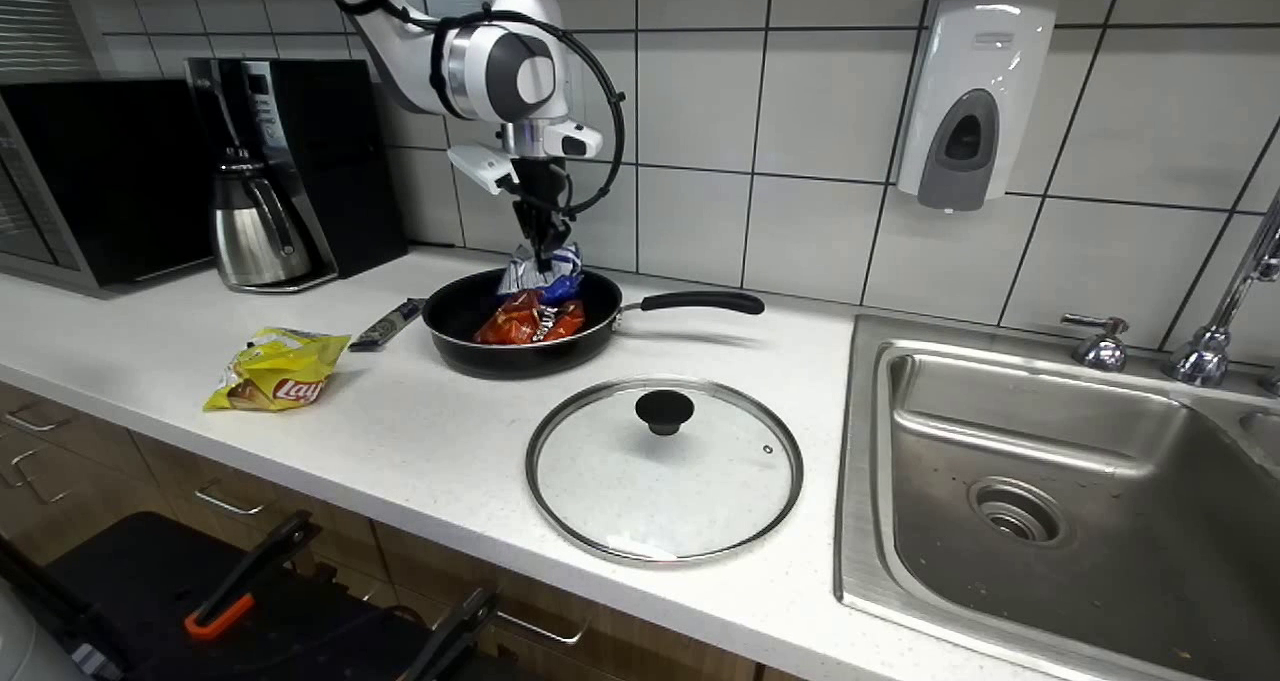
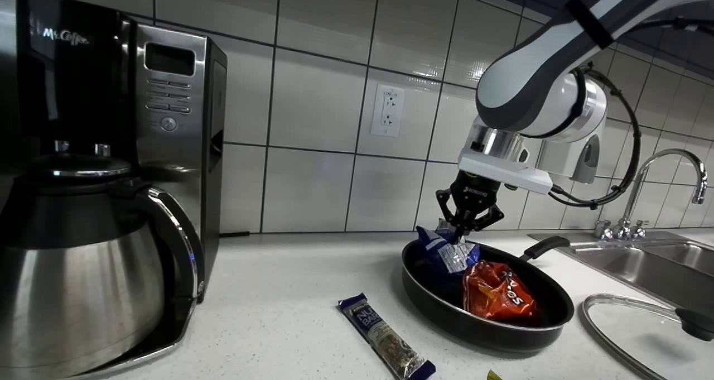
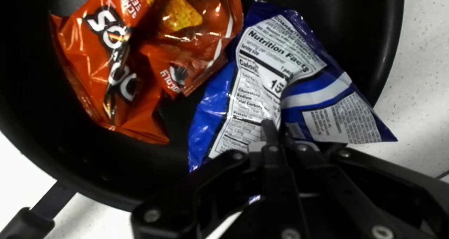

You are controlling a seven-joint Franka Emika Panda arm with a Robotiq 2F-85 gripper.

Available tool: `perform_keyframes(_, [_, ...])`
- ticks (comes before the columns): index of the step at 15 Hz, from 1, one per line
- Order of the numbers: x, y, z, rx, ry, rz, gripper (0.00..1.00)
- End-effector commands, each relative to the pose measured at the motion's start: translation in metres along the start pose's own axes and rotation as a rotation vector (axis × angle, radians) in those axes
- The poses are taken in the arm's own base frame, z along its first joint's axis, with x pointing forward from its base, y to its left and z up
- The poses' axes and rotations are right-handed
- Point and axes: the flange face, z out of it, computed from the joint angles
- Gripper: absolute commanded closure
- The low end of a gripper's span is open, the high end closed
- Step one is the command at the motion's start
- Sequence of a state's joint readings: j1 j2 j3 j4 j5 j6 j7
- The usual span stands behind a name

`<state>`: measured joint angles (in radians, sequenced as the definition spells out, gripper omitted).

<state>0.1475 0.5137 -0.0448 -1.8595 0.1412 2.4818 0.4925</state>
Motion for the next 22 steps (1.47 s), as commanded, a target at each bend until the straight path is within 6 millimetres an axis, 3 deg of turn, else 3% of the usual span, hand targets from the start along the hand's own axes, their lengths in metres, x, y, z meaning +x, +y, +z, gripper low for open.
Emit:
perform_keyframes(1, [0.002, 0.006, 0.003, -0.042, 0.021, 0.049, 1.0])
perform_keyframes(9, [0.001, 0.024, 0.023, -0.094, 0.002, 0.134, 1.0])
perform_keyframes(18, [0.0, 0.027, 0.025, -0.1, -0.006, 0.168, 0.98])
perform_keyframes(19, [0.0, 0.026, 0.024, -0.099, -0.005, 0.169, 0.73])
perform_keyframes(20, [-0.001, 0.026, 0.022, -0.097, -0.002, 0.167, 0.73])
perform_keyframes(22, [-0.002, 0.025, 0.02, -0.094, 0.002, 0.164, 0.62])
